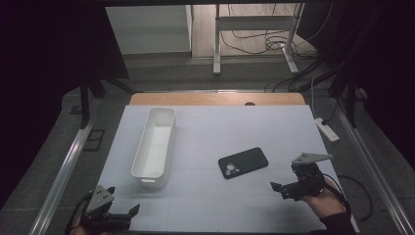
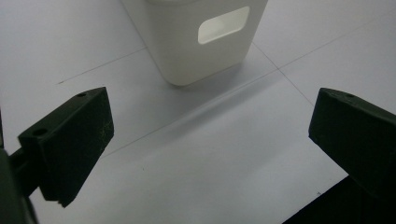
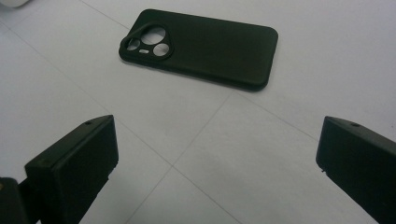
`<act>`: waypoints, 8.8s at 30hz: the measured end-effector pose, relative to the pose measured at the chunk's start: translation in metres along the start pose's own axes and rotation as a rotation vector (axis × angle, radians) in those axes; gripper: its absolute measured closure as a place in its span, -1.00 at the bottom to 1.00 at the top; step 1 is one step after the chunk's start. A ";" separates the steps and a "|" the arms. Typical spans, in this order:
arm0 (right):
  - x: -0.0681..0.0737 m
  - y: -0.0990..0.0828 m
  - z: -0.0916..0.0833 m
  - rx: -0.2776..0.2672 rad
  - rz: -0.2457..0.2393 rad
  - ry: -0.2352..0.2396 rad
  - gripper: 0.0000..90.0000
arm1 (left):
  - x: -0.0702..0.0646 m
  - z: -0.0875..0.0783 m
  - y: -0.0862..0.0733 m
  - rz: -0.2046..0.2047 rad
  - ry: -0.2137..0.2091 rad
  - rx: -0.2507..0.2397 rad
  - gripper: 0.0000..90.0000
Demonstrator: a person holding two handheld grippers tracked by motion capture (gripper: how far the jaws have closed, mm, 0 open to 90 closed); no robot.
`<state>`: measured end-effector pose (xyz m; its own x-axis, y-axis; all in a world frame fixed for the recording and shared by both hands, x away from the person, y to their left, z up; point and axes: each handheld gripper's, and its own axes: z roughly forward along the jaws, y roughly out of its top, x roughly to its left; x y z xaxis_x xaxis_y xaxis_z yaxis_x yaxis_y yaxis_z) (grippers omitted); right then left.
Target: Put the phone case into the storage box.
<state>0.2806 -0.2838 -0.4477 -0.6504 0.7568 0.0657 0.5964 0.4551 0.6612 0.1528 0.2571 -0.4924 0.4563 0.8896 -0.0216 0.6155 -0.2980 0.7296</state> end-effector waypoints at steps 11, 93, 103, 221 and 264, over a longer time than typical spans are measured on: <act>0.000 0.011 0.010 0.015 0.018 0.007 -1.00 | 0.001 0.000 0.000 -0.009 -0.002 0.001 -1.00; 0.002 0.088 0.092 0.125 -0.073 0.019 -1.00 | 0.003 0.000 -0.001 -0.015 -0.026 -0.002 -1.00; 0.001 0.091 0.102 0.156 -0.107 -0.002 -0.79 | 0.003 0.000 -0.001 -0.014 -0.027 -0.002 -1.00; -0.019 0.061 0.124 0.258 -0.120 -0.031 1.00 | 0.000 0.000 0.000 0.022 -0.019 0.004 -1.00; 0.011 0.027 0.092 0.227 -0.111 0.009 1.00 | -0.002 0.000 0.000 0.034 -0.017 0.009 -1.00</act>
<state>0.3330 -0.2196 -0.4977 -0.7214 0.6924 0.0094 0.6108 0.6299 0.4797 0.1523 0.2556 -0.4928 0.4878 0.8729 -0.0089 0.6050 -0.3307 0.7243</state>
